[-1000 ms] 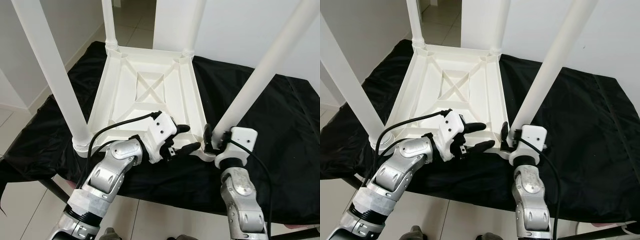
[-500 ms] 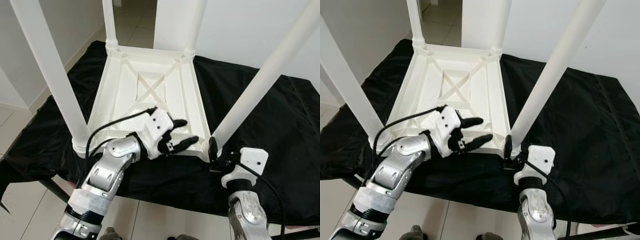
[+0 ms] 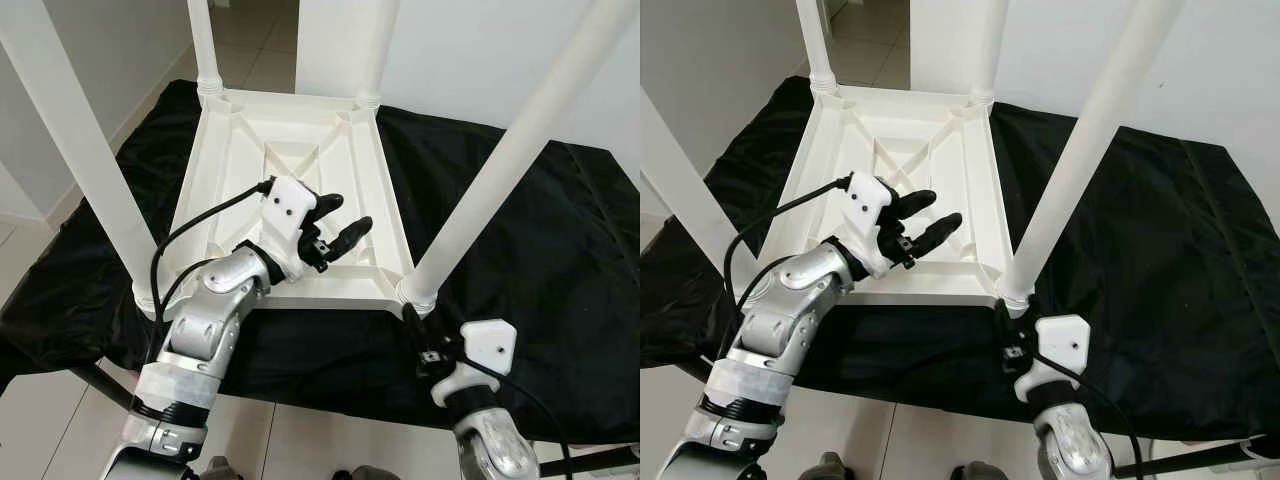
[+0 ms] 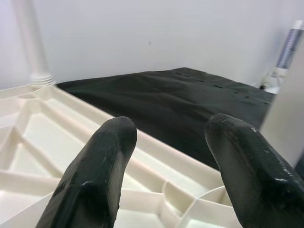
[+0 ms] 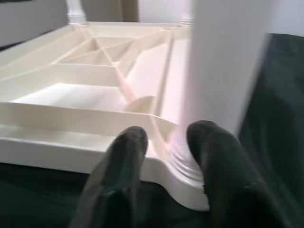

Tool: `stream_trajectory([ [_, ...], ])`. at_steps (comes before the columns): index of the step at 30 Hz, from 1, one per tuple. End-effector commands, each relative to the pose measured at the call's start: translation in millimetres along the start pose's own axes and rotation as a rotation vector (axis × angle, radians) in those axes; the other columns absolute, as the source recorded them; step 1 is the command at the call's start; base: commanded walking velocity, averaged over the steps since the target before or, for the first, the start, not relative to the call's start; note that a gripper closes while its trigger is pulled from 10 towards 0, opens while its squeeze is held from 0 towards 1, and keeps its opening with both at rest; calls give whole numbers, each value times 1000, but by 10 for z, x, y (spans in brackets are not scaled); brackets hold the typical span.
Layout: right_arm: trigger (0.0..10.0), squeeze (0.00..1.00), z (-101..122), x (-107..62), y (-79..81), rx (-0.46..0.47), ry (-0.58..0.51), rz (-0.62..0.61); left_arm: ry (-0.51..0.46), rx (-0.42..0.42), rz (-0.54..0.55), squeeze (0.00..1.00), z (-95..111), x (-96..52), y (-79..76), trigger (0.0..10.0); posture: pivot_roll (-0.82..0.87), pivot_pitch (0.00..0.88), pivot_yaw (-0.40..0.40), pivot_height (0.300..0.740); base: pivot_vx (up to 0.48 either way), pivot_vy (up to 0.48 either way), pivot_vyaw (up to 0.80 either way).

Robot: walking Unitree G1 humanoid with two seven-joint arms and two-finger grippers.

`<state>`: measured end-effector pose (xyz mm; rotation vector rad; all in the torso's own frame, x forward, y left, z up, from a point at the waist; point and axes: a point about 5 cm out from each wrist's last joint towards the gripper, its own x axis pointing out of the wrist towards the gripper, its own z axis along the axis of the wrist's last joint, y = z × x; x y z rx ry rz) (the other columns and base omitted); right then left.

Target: Building children table

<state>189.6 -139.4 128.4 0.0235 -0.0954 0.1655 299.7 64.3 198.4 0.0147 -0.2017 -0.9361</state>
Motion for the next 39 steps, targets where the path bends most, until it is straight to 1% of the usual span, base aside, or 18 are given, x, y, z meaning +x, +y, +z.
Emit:
stream_trajectory([
  [1,3137,0,-76,0,-4,16,43,14,14,3,-6,0,-2,-2,4,10000,37,47,-63,740,0,0,0],
  [2,3137,0,-76,0,-4,16,43,14,14,3,-6,0,-2,-2,4,10000,37,47,-63,740,0,0,0],
  [3,10000,0,-79,40,30,39,47,49,25,11,-17,0,-5,-24,-4,10000,40,49,-65,740,0,0,0],
  [4,10000,0,-67,119,66,60,40,102,56,30,-47,0,-33,-67,-30,10000,46,45,-67,740,0,0,0],
  [7,10000,0,-61,150,69,65,36,115,70,38,-60,0,-50,-81,-42,10000,48,45,-65,740,0,0,0],
  [9,10000,0,-17,249,35,56,10,122,103,64,-83,0,-90,-90,-69,10000,53,47,-67,740,0,0,0],
  [14,10000,0,18,305,-4,50,-9,118,128,67,-105,0,-118,-104,-101,10000,51,59,-66,740,0,0,0],
  [15,10000,0,35,354,-81,33,-19,100,169,71,-185,0,-169,-170,-191,10000,50,56,-61,740,0,0,0],
  [16,10000,0,40,373,-109,27,-22,94,187,73,-218,0,-190,-196,-227,10000,50,56,-61,740,0,0,0],
  [19,10000,0,52,390,-142,17,-27,82,202,83,-256,0,-200,-224,-266,10000,50,71,-58,740,0,0,0],
  [21,10000,0,61,397,-247,-1,-31,41,249,86,-323,0,-252,-298,-333,10000,49,72,-58,740,0,0,0],
  [24,10000,0,74,404,-323,-14,-36,12,278,95,-349,0,-284,-336,-347,10000,50,71,-53,740,0,0,0],
  [33,10000,0,79,403,-458,-23,-42,-53,296,113,-364,0,-300,-377,-339,10000,52,72,-50,740,0,0,0],
  [34,10000,0,92,398,-595,-24,-52,-113,305,116,-384,0,-304,-399,-352,10000,52,79,-45,740,0,0,0],
  [36,10000,0,91,394,-661,-35,-50,-135,314,109,-402,0,-308,-422,-371,10000,52,79,-45,740,0,0,0],
  [37,10000,0,105,399,-811,-55,-53,-172,312,90,-475,0,-289,-513,-452,10000,60,80,-46,740,0,0,0],
  [38,10000,0,105,399,-811,-55,-53,-172,312,90,-475,0,-289,-513,-452,10000,60,80,-46,740,0,0,0],
  [39,10000,0,113,399,-879,-67,-53,-186,317,51,-519,0,-272,-581,-491,10000,66,82,-52,740,0,0,0],
])
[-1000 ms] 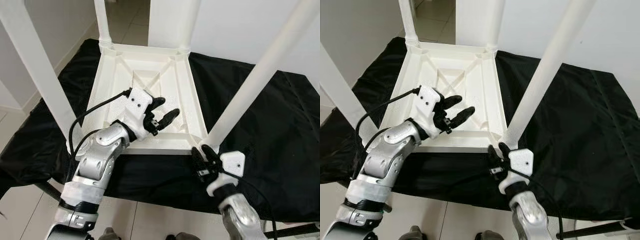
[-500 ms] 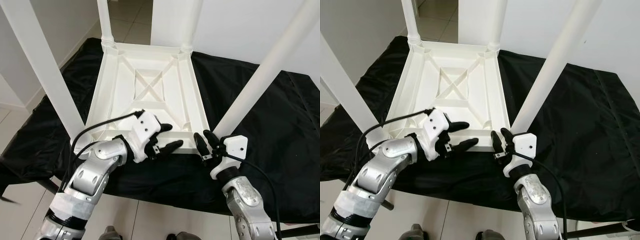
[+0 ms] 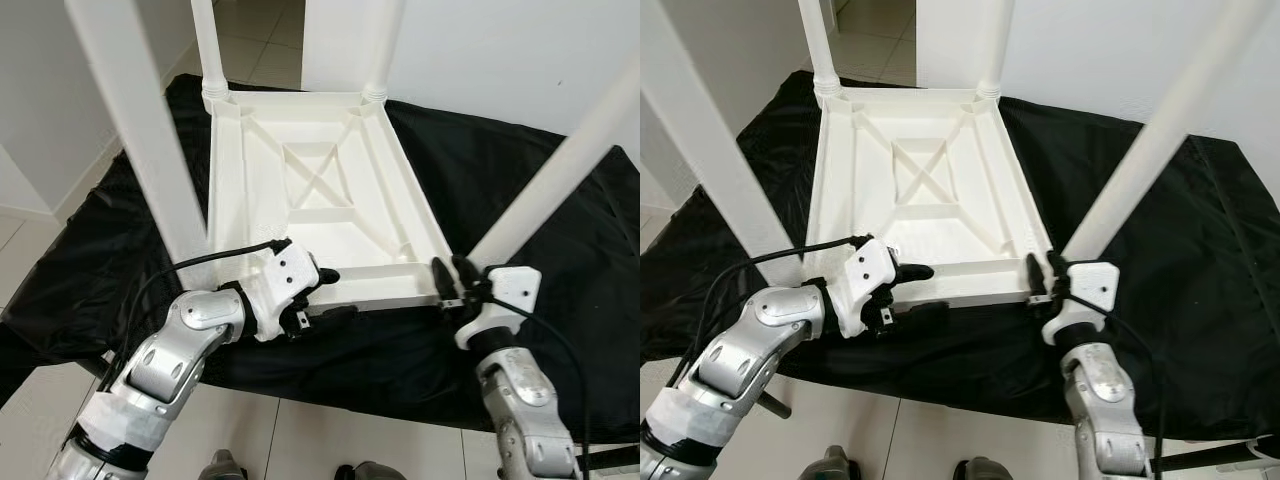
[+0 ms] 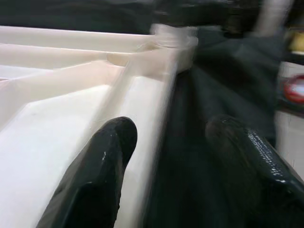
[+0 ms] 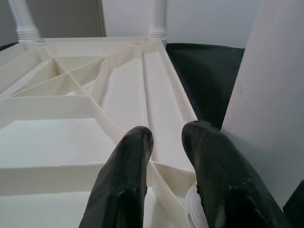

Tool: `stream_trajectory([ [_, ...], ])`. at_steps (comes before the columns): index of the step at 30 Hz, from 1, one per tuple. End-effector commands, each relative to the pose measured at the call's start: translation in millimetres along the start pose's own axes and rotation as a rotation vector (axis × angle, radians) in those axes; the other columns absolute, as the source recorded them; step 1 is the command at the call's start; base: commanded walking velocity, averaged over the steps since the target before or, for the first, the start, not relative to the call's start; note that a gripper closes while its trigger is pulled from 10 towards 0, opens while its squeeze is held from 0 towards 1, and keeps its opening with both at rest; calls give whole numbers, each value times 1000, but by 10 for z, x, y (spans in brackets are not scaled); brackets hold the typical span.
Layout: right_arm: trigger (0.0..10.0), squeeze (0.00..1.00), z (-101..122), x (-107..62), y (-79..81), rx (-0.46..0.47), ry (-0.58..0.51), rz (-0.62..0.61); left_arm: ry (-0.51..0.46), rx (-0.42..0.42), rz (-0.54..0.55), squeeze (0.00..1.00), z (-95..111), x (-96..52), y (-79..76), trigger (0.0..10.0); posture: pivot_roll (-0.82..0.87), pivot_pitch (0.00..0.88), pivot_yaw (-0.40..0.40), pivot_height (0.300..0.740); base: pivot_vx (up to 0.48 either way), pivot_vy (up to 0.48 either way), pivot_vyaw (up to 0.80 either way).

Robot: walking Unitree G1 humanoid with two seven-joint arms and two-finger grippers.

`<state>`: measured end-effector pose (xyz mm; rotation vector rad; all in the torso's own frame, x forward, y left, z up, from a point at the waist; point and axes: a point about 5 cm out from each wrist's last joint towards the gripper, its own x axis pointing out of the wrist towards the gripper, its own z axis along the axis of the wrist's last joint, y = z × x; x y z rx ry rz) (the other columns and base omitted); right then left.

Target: Building children table

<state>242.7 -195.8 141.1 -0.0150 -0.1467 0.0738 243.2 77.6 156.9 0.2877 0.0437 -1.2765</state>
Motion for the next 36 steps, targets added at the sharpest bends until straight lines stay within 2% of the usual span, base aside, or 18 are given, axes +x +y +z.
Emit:
stream_trajectory([
  [1,10000,0,11,-17,-285,-31,-1,-105,-2,-48,-192,0,18,-99,-143,10000,67,80,-53,740,0,0,0],
  [4,10000,0,11,-15,-317,-32,-1,-107,-10,-88,-230,0,30,-177,-186,10000,71,79,-58,740,0,0,0],
  [7,10000,0,10,-14,-318,-31,-1,-106,-12,-90,-232,0,32,-184,-188,10000,71,79,-58,740,0,0,0],
  [9,10000,0,9,5,-276,-23,-2,-90,-10,-109,-250,0,28,-238,-207,10000,76,77,-69,740,0,0,0],
  [10,10000,0,2,21,-201,-16,-2,-61,-3,-130,-242,0,15,-273,-209,10000,84,74,-78,740,0,0,0],
  [11,10000,0,2,21,-201,-16,-2,-61,-3,-130,-242,0,15,-273,-209,10000,84,74,-78,740,0,0,0],
  [12,10000,0,-14,34,-101,-7,2,-21,5,-142,-234,0,2,-326,-215,10000,89,74,-82,740,0,0,0],
  [15,10000,0,-31,42,-26,-6,5,9,13,-159,-227,0,-10,-372,-223,10000,92,74,-85,740,0,0,0],
  [18,10000,0,-83,49,88,8,14,55,70,-184,-224,0,-76,-571,-268,10000,110,77,-97,740,0,0,0],
  [21,10000,0,-94,55,93,13,16,59,108,-176,-210,0,-121,-625,-272,10000,124,80,-102,740,0,0,0],
  [23,10000,0,-111,83,85,18,20,71,134,-187,-198,0,-177,-705,-336,10000,140,80,-108,740,0,0,0],
  [26,10000,0,-111,83,85,18,20,71,134,-187,-198,0,-177,-705,-336,10000,140,80,-108,740,0,0,0],
  [28,10000,0,-112,130,85,17,17,85,141,-171,-181,0,-184,-818,-405,10000,154,83,-111,740,0,0,0],
  [30,10000,0,-112,130,85,17,17,85,141,-171,-181,0,-184,-818,-405,10000,154,83,-111,740,0,0,0],
  [31,10000,0,-111,150,101,16,15,99,162,-145,-147,0,-181,-948,-403,10000,167,87,-108,740,0,0,0],
  [32,10000,0,-111,150,101,16,15,99,162,-145,-147,0,-181,-948,-403,10000,167,87,-108,740,0,0,0],
  [36,10000,0,-126,142,139,19,16,120,187,-127,-81,0,-163,-1118,-339,10000,178,98,-108,740,0,0,0],
])
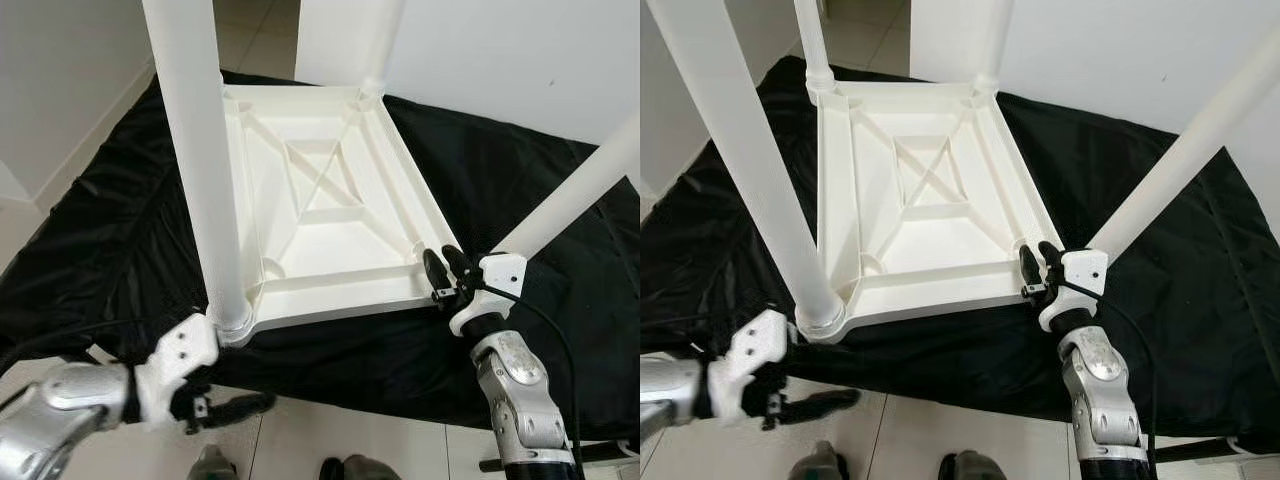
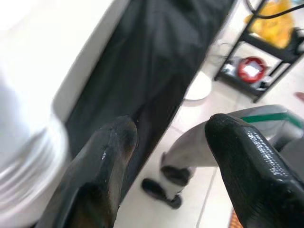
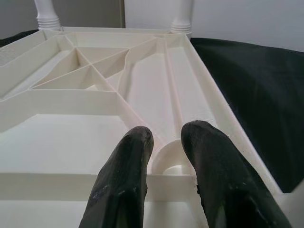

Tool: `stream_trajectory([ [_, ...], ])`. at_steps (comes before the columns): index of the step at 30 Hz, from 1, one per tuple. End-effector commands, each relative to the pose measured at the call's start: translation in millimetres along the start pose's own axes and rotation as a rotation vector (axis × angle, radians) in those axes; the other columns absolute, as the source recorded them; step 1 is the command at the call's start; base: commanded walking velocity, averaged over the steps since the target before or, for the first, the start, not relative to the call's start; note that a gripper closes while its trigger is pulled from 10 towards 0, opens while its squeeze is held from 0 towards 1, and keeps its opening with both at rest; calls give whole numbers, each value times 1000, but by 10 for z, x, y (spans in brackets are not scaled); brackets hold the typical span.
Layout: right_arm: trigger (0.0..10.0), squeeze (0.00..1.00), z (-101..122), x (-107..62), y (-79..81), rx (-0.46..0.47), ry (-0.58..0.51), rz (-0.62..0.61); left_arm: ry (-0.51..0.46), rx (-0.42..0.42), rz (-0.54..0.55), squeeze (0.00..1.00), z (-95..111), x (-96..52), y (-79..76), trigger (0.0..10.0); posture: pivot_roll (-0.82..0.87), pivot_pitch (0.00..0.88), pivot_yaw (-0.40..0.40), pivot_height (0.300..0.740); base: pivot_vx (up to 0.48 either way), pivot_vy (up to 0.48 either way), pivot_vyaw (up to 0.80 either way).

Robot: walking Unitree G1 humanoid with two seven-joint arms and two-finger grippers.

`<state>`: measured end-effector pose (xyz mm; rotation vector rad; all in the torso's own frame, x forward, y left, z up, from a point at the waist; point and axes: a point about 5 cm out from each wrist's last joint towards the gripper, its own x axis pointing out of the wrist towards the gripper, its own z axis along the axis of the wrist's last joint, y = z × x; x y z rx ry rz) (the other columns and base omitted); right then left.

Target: Building children table

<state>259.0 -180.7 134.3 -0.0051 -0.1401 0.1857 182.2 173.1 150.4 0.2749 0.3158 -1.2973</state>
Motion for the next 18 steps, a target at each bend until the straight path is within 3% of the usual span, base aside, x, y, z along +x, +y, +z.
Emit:
stream_trajectory([
  [1,10000,0,-37,-20,0,2,11,9,-1,30,-15,0,36,-64,-6,10000,178,98,-108,740,0,0,0],
  [4,10000,0,-71,3,49,15,18,29,73,-3,90,0,-38,-340,153,10000,187,104,-114,740,0,0,0],
  [5,10000,0,-71,3,49,15,18,29,73,-3,90,0,-38,-340,153,10000,187,104,-114,740,0,0,0],
  [9,10000,0,-90,29,86,19,19,45,114,-12,185,0,-68,-578,310,10000,200,102,-116,740,0,0,0],
  [10,10000,0,-90,29,86,19,19,45,114,-12,185,0,-68,-578,310,10000,200,102,-116,740,0,0,0],
  [13,10000,0,-104,72,126,31,18,60,43,-56,416,0,-90,-728,657,10000,209,101,-114,740,0,0,0],
  [18,10000,0,-109,80,175,41,17,75,8,-39,572,0,-94,-765,867,10000,201,106,-109,740,0,0,0],
])
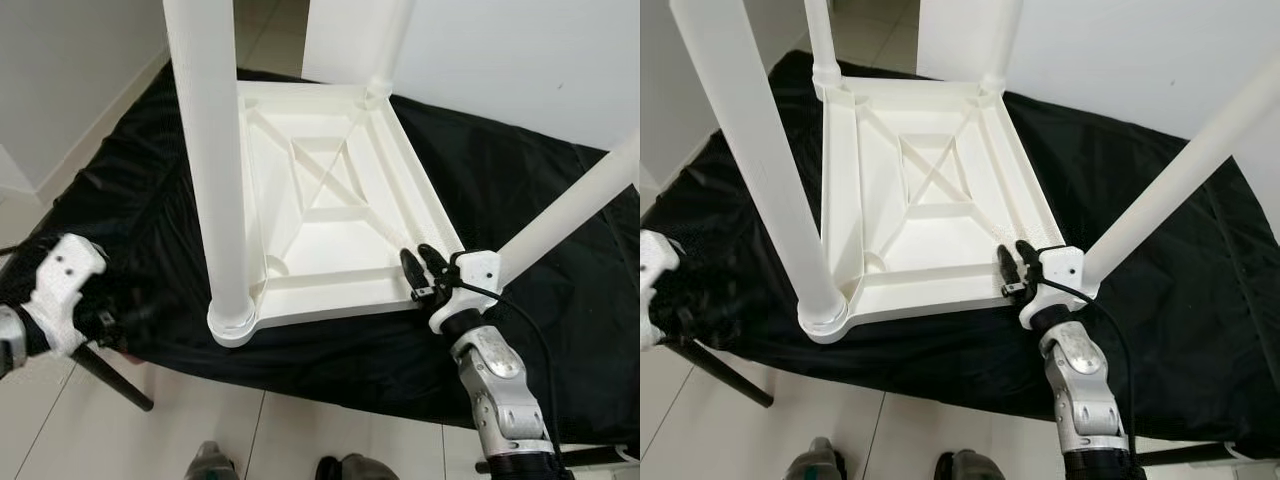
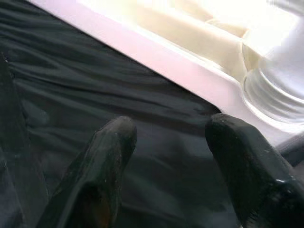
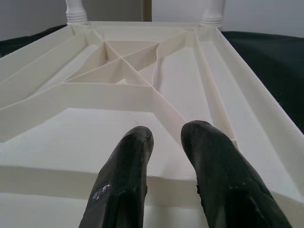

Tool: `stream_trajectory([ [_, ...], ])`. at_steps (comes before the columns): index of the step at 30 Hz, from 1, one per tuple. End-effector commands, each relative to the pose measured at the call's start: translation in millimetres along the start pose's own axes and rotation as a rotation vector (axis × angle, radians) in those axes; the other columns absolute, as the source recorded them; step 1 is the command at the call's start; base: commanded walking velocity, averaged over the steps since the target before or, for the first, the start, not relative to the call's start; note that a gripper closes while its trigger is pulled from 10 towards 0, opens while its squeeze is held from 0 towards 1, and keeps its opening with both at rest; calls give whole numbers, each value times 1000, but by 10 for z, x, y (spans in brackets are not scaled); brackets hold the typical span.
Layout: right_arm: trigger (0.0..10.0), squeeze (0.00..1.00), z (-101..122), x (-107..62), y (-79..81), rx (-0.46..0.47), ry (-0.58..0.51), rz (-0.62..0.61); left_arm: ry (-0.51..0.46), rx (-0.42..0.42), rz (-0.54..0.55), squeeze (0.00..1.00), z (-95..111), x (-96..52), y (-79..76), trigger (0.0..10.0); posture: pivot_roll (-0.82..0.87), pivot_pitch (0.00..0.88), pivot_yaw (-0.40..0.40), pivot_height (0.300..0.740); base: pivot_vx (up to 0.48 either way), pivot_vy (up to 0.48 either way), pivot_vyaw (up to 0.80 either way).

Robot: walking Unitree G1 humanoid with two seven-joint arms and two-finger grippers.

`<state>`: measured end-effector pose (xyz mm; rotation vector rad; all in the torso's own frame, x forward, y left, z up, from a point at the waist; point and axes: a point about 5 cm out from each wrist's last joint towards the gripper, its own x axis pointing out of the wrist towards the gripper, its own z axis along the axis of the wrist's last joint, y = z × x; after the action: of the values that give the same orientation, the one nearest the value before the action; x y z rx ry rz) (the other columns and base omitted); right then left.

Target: Building children table

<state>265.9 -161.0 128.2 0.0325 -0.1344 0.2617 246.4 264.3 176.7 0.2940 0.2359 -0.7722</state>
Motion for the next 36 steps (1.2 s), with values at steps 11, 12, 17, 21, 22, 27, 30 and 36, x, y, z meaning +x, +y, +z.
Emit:
stream_trajectory([
  [11,10000,0,-136,-119,199,20,40,-36,-261,-162,326,0,261,314,412,10000,163,107,-86,740,0,0,0],
  [12,10000,0,-136,-119,199,20,40,-36,-261,-162,326,0,261,314,412,10000,163,107,-86,740,0,0,0],
  [17,10000,0,-189,-207,225,23,57,-91,-312,-190,280,0,340,513,365,10000,135,104,-75,740,0,0,0],
  [21,10000,0,-209,-276,212,25,63,-130,-333,-197,237,0,392,635,305,10000,127,100,-76,740,0,0,0],
  [22,10000,0,-214,-346,191,12,64,-161,-360,-201,197,0,449,745,253,10000,124,98,-75,740,0,0,0],
  [27,10000,0,-221,-626,127,-36,76,-256,-471,-216,36,0,686,1023,37,10000,90,85,-79,740,0,0,0],
  [30,10000,0,-244,-745,115,-58,94,-297,-502,-206,-53,0,758,1092,-71,10000,78,82,-82,740,0,0,0],
  [36,10000,0,-281,-935,63,-71,115,-401,-546,-171,-221,0,873,1132,-291,10000,69,86,-91,740,0,0,0],
])
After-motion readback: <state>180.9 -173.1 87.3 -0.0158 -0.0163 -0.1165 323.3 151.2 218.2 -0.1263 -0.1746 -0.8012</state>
